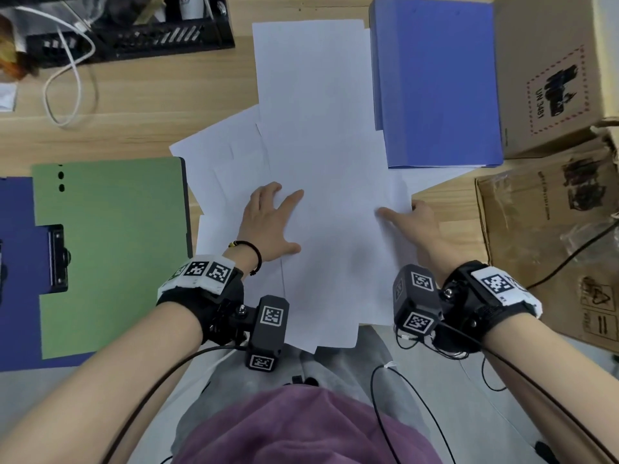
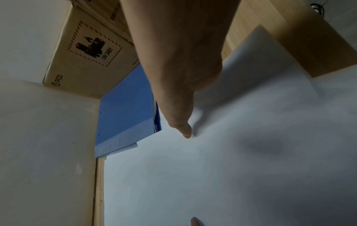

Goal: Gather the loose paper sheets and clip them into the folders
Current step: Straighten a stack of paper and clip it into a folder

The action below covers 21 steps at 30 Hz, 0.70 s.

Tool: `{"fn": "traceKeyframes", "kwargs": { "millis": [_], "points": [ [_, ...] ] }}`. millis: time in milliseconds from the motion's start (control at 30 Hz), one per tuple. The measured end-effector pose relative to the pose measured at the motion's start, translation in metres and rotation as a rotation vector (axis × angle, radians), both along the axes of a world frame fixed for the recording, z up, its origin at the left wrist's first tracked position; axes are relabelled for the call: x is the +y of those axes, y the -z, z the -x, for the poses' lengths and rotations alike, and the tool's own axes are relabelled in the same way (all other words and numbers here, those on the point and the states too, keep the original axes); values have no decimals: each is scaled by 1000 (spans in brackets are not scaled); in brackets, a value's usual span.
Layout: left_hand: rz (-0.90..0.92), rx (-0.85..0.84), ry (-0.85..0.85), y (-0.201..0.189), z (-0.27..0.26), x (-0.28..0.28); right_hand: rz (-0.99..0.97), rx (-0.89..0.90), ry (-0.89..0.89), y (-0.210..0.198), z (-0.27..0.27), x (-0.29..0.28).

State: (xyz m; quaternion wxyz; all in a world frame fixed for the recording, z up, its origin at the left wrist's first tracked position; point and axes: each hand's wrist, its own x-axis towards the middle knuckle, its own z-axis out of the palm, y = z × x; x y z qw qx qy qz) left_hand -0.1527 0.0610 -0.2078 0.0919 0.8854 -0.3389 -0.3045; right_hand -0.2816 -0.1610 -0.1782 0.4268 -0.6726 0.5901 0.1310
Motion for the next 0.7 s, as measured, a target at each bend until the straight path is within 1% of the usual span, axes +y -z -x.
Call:
{"fn": "traceKeyframes", "kwargs": {
  "millis": [100, 167, 267, 333, 467, 500, 600, 700],
  "points": [
    [-23, 28, 50, 0, 6, 5, -58, -47, 7, 0, 6, 0],
    [-46, 84, 89, 1, 11, 7, -88, -93, 35, -2, 9, 1],
    [-48, 152, 154, 0, 14, 2, -93, -82, 2, -6, 17, 7],
    [3, 187, 104, -2, 12, -1, -122, -103, -15, -9, 22, 10],
    [177, 255, -135, -7, 3, 0, -156, -216, -38, -23, 25, 18],
    [198, 275, -164, -6, 0, 3, -171, -242, -46, -28, 26, 20],
    [188, 312, -124, -2, -8, 10, -205, -296, -58, -46, 33, 21],
    [152, 341, -133, -2, -14, 10, -232, -333, -22, -57, 44, 21]
  ]
}}
